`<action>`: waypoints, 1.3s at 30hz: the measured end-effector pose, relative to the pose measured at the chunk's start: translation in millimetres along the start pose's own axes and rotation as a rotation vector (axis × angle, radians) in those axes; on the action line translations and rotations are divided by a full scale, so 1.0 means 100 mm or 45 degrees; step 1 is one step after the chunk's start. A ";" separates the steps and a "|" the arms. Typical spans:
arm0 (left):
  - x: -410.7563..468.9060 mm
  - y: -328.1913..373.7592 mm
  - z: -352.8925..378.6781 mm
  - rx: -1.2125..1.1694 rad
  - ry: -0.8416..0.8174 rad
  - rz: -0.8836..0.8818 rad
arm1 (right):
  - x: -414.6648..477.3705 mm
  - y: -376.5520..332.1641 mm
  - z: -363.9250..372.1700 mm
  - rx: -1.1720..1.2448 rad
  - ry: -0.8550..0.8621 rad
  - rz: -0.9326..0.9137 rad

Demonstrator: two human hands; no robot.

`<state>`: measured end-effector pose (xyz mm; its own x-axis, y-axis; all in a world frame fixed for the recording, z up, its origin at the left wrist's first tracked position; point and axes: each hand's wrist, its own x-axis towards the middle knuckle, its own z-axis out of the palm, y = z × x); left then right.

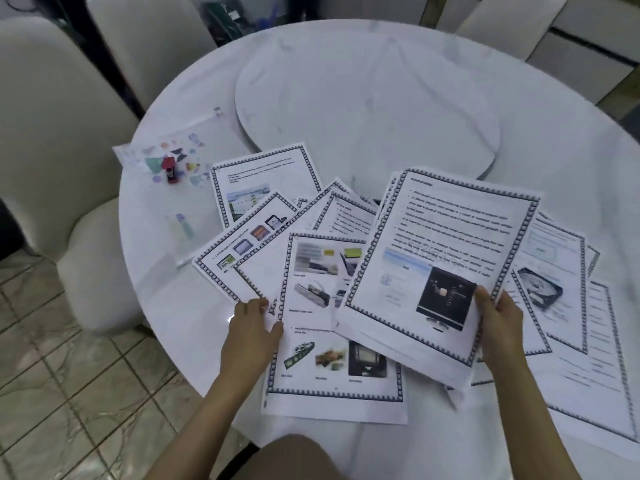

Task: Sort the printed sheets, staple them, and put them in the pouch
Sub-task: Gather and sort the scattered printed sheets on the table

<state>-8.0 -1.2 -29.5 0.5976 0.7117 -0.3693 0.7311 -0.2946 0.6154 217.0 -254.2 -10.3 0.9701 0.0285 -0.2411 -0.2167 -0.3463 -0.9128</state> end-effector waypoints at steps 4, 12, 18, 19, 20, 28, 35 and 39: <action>-0.11 0.09 0.12 0.146 0.102 -0.044 | 0.06 0.11 -0.23 -0.005 -0.014 0.029; -0.10 0.15 0.20 0.190 0.218 -0.120 | 0.08 0.18 -0.34 0.029 -0.061 0.057; -0.08 0.15 0.19 0.216 0.249 -0.121 | 0.16 0.23 -0.35 -0.011 -0.078 0.087; -0.08 0.15 0.19 0.203 0.256 -0.123 | 0.16 0.23 -0.35 -0.016 -0.081 0.088; -0.08 0.14 0.19 0.178 0.267 -0.128 | 0.16 0.23 -0.35 -0.025 -0.087 0.093; -0.05 0.11 0.14 0.005 0.270 -0.180 | 0.16 0.24 -0.41 -0.059 -0.099 0.074; 0.01 0.11 0.04 -0.081 0.240 -0.081 | 0.17 0.22 -0.40 -0.050 -0.073 0.078; 0.08 0.10 -0.04 -0.156 0.208 -0.050 | 0.16 0.21 -0.39 -0.053 -0.058 0.061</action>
<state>2.4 3.9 -23.3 0.5006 0.8181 -0.2831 0.7015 -0.1918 0.6863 231.8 -297.1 -20.1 0.9524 0.0530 -0.3001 -0.2574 -0.3868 -0.8855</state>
